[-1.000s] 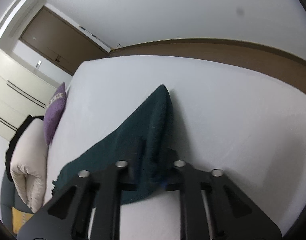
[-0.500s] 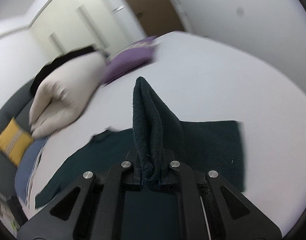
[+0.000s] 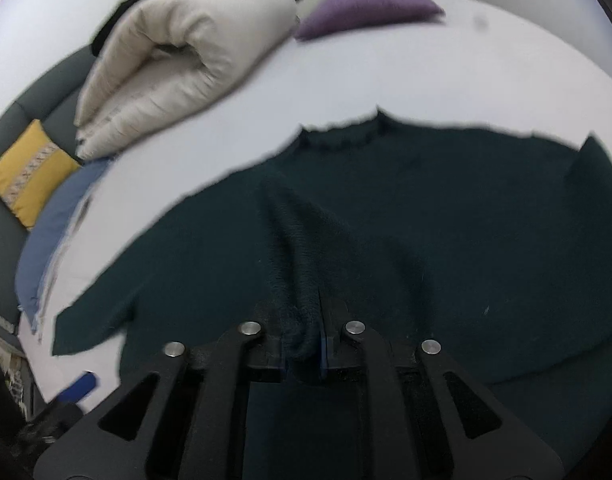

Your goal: Fold small clothes

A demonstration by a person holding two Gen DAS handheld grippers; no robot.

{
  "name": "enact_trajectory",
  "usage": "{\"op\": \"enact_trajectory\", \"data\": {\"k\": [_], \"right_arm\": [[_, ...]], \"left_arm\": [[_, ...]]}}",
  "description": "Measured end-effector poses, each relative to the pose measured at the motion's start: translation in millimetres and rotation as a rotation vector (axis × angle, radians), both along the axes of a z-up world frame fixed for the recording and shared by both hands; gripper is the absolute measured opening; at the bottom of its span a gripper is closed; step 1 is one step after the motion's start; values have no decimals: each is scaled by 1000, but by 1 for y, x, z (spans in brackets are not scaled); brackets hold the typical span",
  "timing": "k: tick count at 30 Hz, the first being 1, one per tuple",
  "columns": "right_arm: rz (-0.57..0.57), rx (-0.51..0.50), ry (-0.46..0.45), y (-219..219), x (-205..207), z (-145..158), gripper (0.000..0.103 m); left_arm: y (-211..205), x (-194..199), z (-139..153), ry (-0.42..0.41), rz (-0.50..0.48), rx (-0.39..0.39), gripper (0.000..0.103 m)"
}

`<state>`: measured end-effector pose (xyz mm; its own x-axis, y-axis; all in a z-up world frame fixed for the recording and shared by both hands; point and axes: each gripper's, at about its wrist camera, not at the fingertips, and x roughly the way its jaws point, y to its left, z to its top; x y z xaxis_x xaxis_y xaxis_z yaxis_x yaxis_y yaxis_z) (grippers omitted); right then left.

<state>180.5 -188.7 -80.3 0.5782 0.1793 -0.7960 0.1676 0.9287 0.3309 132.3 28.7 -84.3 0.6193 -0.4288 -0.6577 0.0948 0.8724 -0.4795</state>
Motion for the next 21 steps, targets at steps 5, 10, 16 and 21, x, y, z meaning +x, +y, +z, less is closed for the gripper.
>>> {"op": "enact_trajectory", "data": {"k": [5, 10, 16, 21], "right_arm": [[-16, 95, -42, -8, -10, -25, 62], [9, 112, -164, -48, -65, 8, 68], [24, 88, -196, -101, -128, 46, 68], [-55, 140, -218, -161, -163, 57, 68]], "left_arm": [[-15, 15, -1, 12, -28, -13, 102], [-57, 44, -13, 60, -88, -26, 102], [-104, 82, -31, 148, -124, 9, 82], [-127, 108, -40, 196, -148, 31, 66]]}}
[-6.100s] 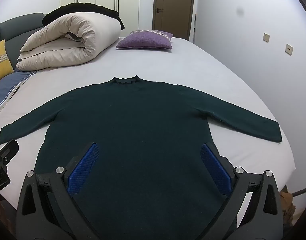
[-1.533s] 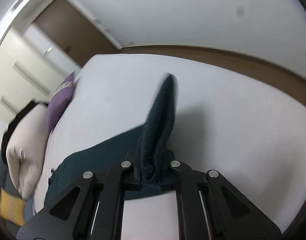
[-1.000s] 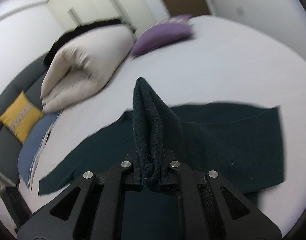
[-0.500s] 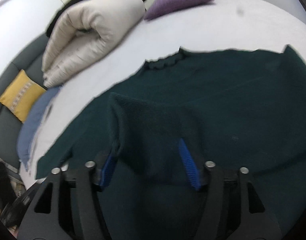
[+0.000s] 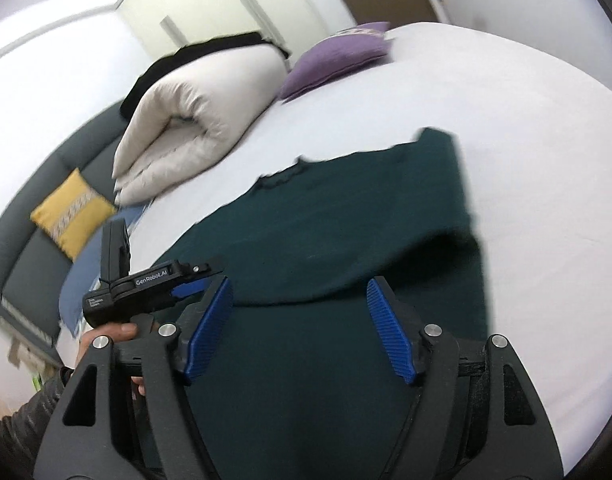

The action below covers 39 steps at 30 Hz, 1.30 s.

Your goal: Fold small clothes

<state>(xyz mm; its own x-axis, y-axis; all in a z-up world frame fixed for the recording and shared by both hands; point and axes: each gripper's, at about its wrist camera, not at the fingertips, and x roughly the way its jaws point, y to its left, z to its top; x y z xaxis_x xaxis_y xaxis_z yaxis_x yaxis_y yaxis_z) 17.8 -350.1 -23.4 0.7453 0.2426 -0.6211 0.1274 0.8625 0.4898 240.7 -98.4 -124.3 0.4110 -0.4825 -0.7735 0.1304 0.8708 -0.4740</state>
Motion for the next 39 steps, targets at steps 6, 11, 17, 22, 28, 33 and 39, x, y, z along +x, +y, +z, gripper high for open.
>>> {"op": "enact_trajectory", "data": {"k": [6, 11, 17, 22, 28, 33, 39], "right_arm": [[-115, 55, 23, -58, -9, -19, 68], [-192, 57, 45, -97, -1, -28, 67], [-232, 48, 122, -124, 22, -40, 58], [-215, 58, 211, -131, 55, -62, 48], [-169, -41, 269, -118, 76, -74, 38], [-164, -81, 292, -115, 76, -77, 27], [-154, -199, 327, -100, 83, -81, 14]], "left_arm": [[-1, 16, -2, 14, 15, 47, 17], [2, 20, 12, -51, 13, 56, 10], [6, 25, 27, -168, 30, 65, 10], [23, 18, 14, -175, 81, 68, 10], [29, 14, 19, -268, 118, 69, 10], [24, 25, 5, -241, 113, 116, 10], [36, 24, -6, -223, 160, 114, 10]]}}
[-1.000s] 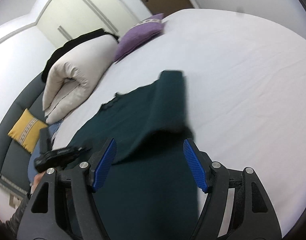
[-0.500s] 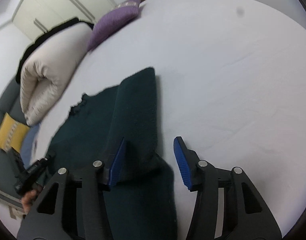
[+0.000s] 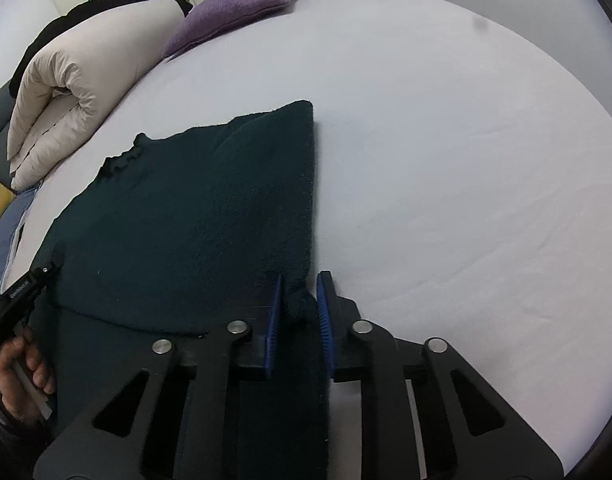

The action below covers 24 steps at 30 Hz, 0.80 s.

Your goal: Fold small clothes

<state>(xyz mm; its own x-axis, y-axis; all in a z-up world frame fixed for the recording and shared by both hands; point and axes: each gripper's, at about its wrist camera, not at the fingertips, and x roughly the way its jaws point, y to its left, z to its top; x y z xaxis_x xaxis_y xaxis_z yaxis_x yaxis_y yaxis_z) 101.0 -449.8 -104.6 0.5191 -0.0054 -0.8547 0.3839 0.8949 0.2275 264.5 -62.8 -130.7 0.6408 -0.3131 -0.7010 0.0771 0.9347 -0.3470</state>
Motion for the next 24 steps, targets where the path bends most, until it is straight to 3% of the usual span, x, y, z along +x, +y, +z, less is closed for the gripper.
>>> {"op": "enact_trajectory", "data": {"k": [6, 8, 10, 12, 13, 16, 18, 20, 22, 24], "right_arm": [[-40, 43, -17, -1, -6, -6, 13], [11, 34, -6, 1, -2, 2, 17], [-16, 42, -45, -8, -3, 20, 17], [-75, 32, -110, -21, 0, 36, 33], [-103, 43, -129, -27, 8, 40, 45], [-76, 66, -93, -32, 52, 29, 46], [-58, 33, -39, -29, 78, 14, 41], [-42, -21, 12, -23, 101, -2, 22], [-45, -98, 13, -16, 111, -3, 16], [-75, -97, 11, -18, 114, -3, 13]], "left_arm": [[13, 1, -11, 14, 27, -51, 13], [11, 1, -11, 9, 28, -47, 13], [10, -1, -15, 0, 29, -38, 13], [9, -2, -16, -5, 30, -38, 13], [9, -2, -16, -5, 30, -40, 13], [10, -2, -18, -4, 38, -45, 13], [11, -2, -20, -9, 38, -47, 13], [11, -2, -19, -12, 37, -48, 13], [11, -1, -20, -16, 36, -52, 13], [12, -2, -20, -17, 35, -64, 13]]}}
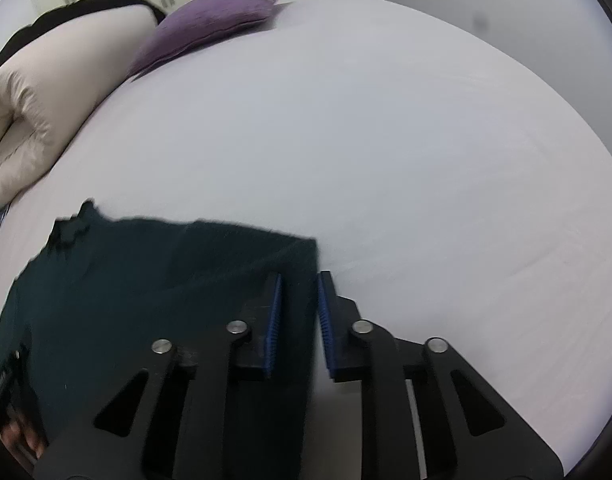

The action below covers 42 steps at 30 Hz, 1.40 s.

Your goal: Fold small clothes

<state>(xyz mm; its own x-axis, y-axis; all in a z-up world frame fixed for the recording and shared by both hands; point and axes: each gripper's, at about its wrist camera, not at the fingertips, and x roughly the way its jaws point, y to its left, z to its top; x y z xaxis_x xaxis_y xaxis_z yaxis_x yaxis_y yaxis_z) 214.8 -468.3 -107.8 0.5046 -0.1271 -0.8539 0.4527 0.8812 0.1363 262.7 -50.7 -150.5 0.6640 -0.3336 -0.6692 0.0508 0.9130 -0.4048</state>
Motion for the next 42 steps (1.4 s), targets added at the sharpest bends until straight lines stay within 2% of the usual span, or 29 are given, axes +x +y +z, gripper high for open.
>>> {"op": "enact_trajectory", "data": {"k": [4, 6, 7, 9, 11, 13, 16, 19, 21, 22, 23, 24, 27, 30, 35, 37, 39, 41, 42], "right_arm": [[1, -9, -21, 1, 5, -9, 13], [9, -3, -38, 0, 2, -4, 18], [-29, 13, -48, -2, -7, 4, 23], [-83, 26, -130, 0, -31, 28, 23], [-73, 35, -196, 12, -50, 46, 27], [-26, 42, -223, 29, -73, 63, 28], [56, 54, -244, 67, -102, 80, 28], [147, 114, -256, 105, -131, 88, 31], [197, 155, -273, 130, -143, 92, 42], [223, 189, -285, 146, -149, 93, 57], [237, 216, -302, 152, -179, 94, 68], [245, 229, -315, 167, -188, 97, 71], [312, 273, -321, 214, -199, 98, 71], [333, 361, -304, 243, -203, 90, 71], [343, 393, -277, 275, -209, 82, 70], [349, 389, -278, 279, -209, 82, 70], [351, 384, -279, 276, -204, 83, 70], [344, 383, -281, 269, -199, 83, 69], [341, 386, -281, 263, -200, 84, 69]], "left_arm": [[2, 2, 0, 4, -2, -16, 15], [7, 5, 2, 22, -8, -50, 16], [8, 6, 4, 30, -12, -64, 17], [10, 2, 15, 42, -9, -33, 31], [16, -11, 32, 21, 30, 2, 69], [28, -26, 50, -17, 75, 8, 77], [62, -55, 77, -71, 90, -20, 77], [117, -86, 84, -75, 155, -94, 77], [171, -109, 80, -60, 251, -181, 77], [199, -120, 76, -51, 309, -223, 77], [231, -134, 70, -42, 379, -272, 77], [254, -143, 64, -29, 434, -307, 77], [319, -174, 40, 4, 578, -463, 77], [356, -198, 25, -9, 679, -591, 77], [383, -209, -4, -9, 815, -765, 75], [385, -204, -8, -20, 845, -797, 75], [392, -197, -9, -21, 865, -798, 70], [399, -190, -14, -3, 891, -817, 43], [403, -188, -20, 15, 922, -836, 33]]}}
